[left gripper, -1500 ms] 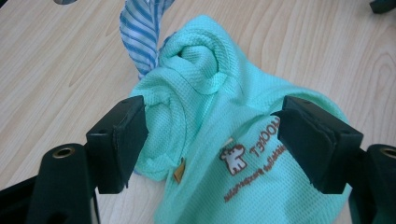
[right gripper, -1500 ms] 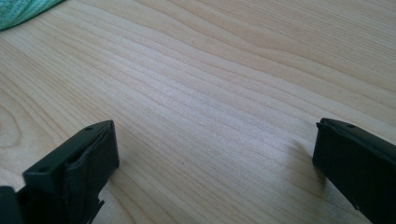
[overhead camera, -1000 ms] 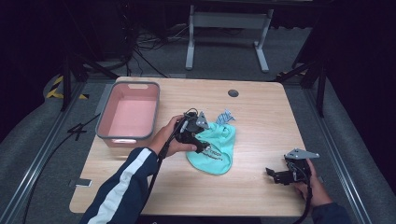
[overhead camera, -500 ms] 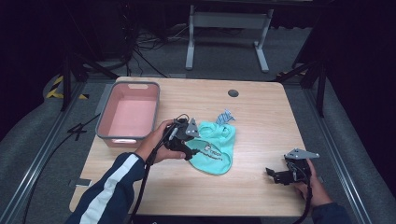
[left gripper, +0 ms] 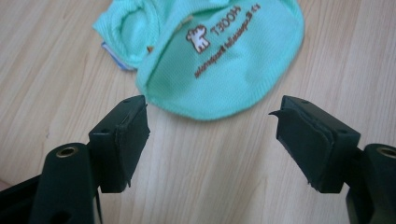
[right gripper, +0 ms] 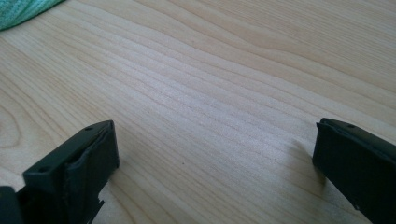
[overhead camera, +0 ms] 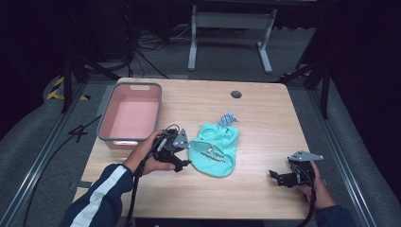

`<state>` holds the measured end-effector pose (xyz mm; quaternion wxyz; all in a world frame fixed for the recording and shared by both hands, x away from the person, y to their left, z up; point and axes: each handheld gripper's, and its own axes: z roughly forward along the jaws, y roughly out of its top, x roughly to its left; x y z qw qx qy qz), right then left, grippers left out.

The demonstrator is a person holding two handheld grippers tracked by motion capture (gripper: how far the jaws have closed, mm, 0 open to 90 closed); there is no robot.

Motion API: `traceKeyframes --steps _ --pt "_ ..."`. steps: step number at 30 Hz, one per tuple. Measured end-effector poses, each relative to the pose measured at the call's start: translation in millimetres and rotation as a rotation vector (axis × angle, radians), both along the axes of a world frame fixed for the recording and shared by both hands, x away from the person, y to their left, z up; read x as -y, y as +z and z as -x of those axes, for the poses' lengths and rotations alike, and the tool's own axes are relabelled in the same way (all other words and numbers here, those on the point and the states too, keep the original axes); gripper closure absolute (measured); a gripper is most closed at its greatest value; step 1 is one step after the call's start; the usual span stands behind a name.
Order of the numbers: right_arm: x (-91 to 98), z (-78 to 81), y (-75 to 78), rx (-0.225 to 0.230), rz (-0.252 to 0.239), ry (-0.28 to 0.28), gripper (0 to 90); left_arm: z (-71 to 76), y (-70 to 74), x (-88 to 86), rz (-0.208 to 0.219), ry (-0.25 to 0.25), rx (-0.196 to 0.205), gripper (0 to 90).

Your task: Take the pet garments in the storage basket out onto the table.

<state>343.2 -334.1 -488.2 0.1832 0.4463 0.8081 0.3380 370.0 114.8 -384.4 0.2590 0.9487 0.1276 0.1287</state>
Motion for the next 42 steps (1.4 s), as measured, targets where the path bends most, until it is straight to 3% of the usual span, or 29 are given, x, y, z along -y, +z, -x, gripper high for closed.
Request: traceKeyframes --steps 3,10,13,15,23,28,36,42 --pt "0.0 0.0 0.0 0.001 0.000 0.000 0.7 0.1 -6.1 -10.9 0.002 0.010 -0.017 25.5" --pt "0.0 0.0 0.0 0.001 0.000 0.000 0.7 5.6 -21.0 -33.6 -0.047 0.029 -0.010 24.6" --pt "0.0 0.0 0.0 0.000 0.000 0.001 0.7 8.4 -25.8 -43.7 -0.046 0.040 -0.015 24.5" --pt "0.0 0.0 0.0 0.000 0.000 0.000 0.7 9.1 -31.2 -51.4 -0.079 0.050 -0.008 24.4" --pt "0.0 0.0 0.0 0.000 0.000 0.000 0.7 14.9 -44.5 -74.6 -0.103 0.092 -0.024 23.9" --pt "0.0 -0.1 0.0 0.000 0.000 0.001 0.7 18.8 -51.8 -93.1 -0.096 0.108 -0.019 23.9" --pt "0.0 0.0 0.0 0.000 0.000 0.001 0.7 19.7 -65.7 -126.8 -0.055 0.174 -0.043 23.5" --pt "0.0 -0.1 0.0 0.000 0.000 0.001 0.7 24.5 -71.0 -150.9 0.016 0.226 -0.050 22.3"
